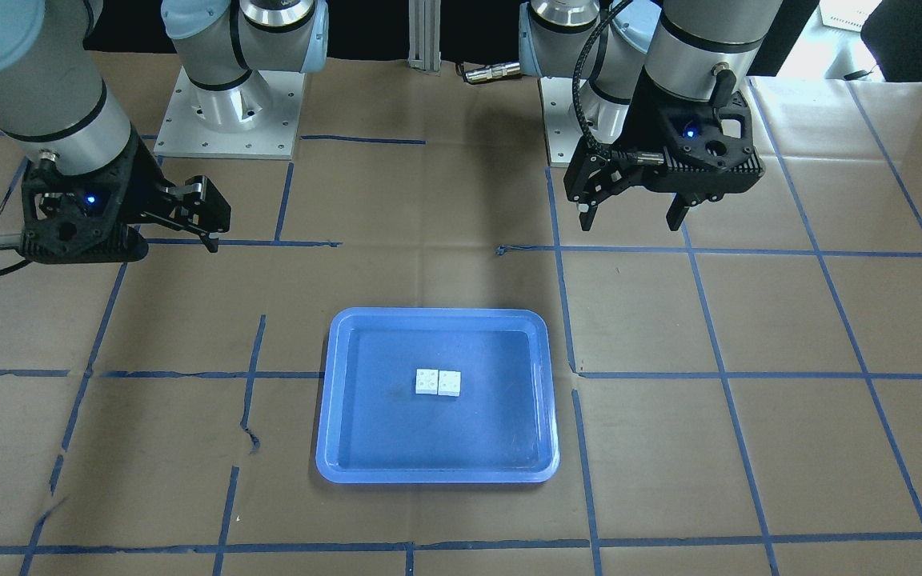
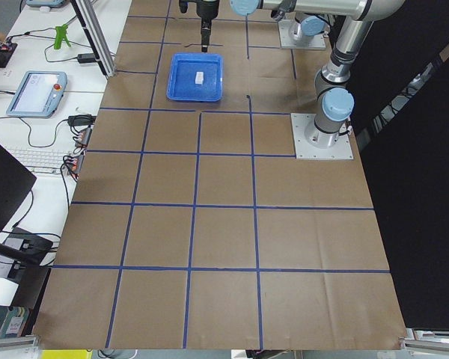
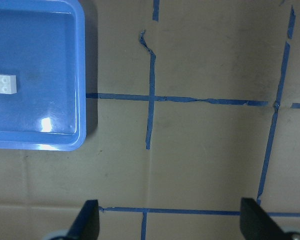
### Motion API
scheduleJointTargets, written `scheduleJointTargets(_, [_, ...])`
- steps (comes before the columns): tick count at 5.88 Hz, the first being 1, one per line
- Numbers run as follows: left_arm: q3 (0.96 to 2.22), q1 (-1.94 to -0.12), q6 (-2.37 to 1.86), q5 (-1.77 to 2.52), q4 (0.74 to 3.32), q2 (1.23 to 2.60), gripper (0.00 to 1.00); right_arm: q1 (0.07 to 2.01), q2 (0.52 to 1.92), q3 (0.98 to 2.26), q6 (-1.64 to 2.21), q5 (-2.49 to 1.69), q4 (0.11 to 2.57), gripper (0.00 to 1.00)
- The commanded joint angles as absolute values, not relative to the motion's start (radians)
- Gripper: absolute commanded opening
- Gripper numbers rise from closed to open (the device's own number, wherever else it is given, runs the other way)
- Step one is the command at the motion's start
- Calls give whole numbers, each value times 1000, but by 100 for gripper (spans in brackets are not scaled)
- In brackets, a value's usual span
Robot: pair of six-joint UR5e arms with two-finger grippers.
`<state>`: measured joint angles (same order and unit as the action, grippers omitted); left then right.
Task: Assemble white blocks and place on blue tray
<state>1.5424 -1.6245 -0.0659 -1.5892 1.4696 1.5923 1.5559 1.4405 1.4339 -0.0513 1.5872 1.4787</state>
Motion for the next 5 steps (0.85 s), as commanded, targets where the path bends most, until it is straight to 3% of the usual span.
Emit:
scheduleJointTargets(1, [1542,-1624,-66,-1589,1470,1592,99,1584,1442,1399,-3,1575,1439,100])
scheduleJointTargets(5, [1542,-1624,-66,-1589,1470,1592,99,1586,1482,1468,-9,1574,1489,100])
